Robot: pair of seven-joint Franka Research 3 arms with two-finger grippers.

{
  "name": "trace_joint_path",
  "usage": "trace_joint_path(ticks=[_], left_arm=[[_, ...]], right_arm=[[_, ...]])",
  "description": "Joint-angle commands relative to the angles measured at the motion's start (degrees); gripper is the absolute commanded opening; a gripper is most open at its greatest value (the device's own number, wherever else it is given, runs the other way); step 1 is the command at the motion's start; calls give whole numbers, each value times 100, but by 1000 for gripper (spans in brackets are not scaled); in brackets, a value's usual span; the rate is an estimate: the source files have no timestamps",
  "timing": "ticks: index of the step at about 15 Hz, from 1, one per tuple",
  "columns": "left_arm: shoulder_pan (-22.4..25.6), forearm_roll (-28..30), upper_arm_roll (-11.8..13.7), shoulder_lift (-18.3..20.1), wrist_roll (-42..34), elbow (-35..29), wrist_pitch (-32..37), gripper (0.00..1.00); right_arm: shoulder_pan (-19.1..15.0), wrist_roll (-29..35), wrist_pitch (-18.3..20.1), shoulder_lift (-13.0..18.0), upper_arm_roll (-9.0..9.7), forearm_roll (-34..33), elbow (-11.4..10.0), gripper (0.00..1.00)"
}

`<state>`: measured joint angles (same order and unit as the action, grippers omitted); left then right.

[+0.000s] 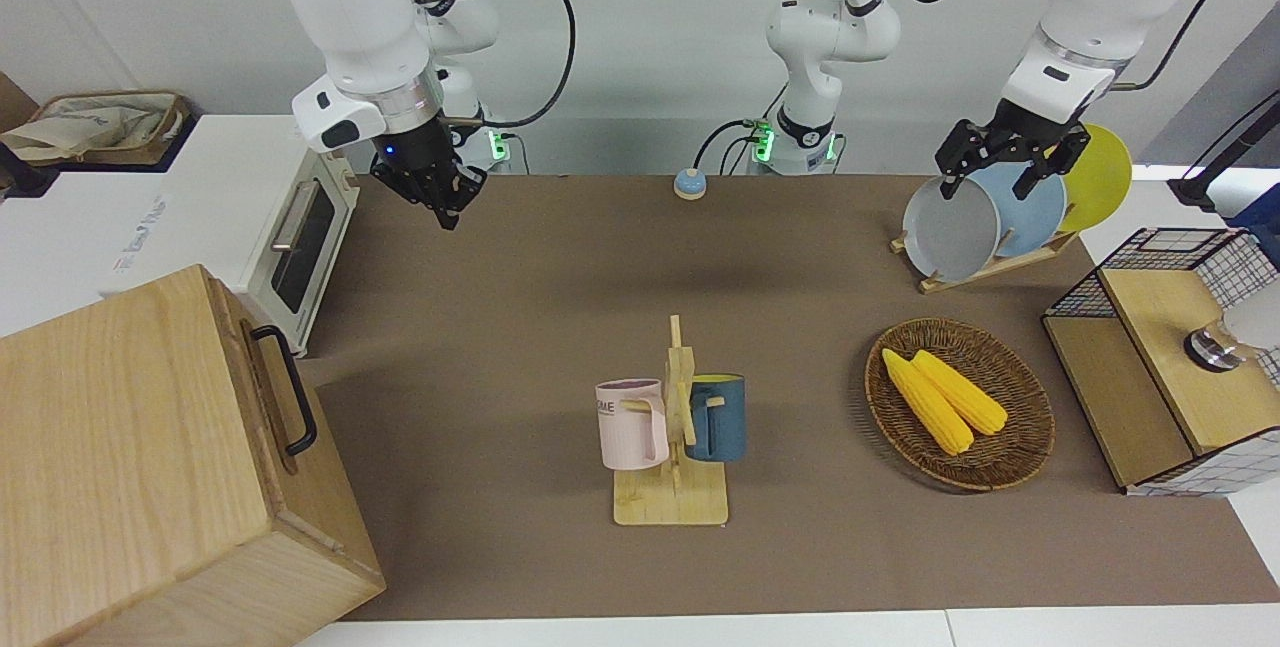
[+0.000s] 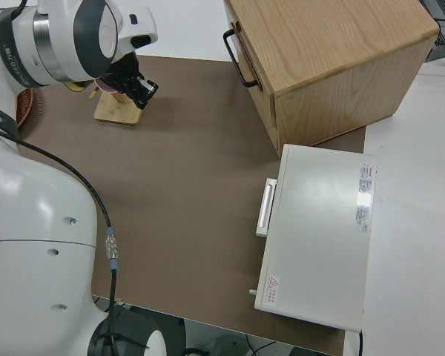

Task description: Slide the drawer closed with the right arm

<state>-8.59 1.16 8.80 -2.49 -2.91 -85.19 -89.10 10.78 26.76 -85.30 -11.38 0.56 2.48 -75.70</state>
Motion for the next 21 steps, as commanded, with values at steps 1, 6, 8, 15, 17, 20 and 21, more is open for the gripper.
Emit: trace_joint_path(ticks=[1, 6, 8, 15, 17, 20, 21], left_arm=[[-99, -72, 95, -76, -43, 117, -2, 998], [-99, -72, 95, -76, -43, 117, -2, 998], [-99, -72, 95, -76, -43, 117, -2, 995], [-99, -72, 95, -76, -43, 117, -2, 998], [-99, -72, 95, -76, -43, 117, -2, 995], [-99, -72, 95, -76, -43, 117, -2, 995], [-99, -72, 95, -76, -43, 117, -2, 998]], right_arm=[[-66, -1074, 48, 539, -73, -344, -629, 0], [-488, -2244, 101, 821, -73, -336, -920, 0], [-550, -2429, 110, 839, -82, -345, -929, 0], [-673, -2755, 101, 795, -100, -336, -859, 582], [-673, -2738, 101, 786, -91, -336, -850, 855], [-717, -2737, 101, 760, -91, -310, -781, 983], [-726, -2737, 101, 734, -91, -310, -684, 985]])
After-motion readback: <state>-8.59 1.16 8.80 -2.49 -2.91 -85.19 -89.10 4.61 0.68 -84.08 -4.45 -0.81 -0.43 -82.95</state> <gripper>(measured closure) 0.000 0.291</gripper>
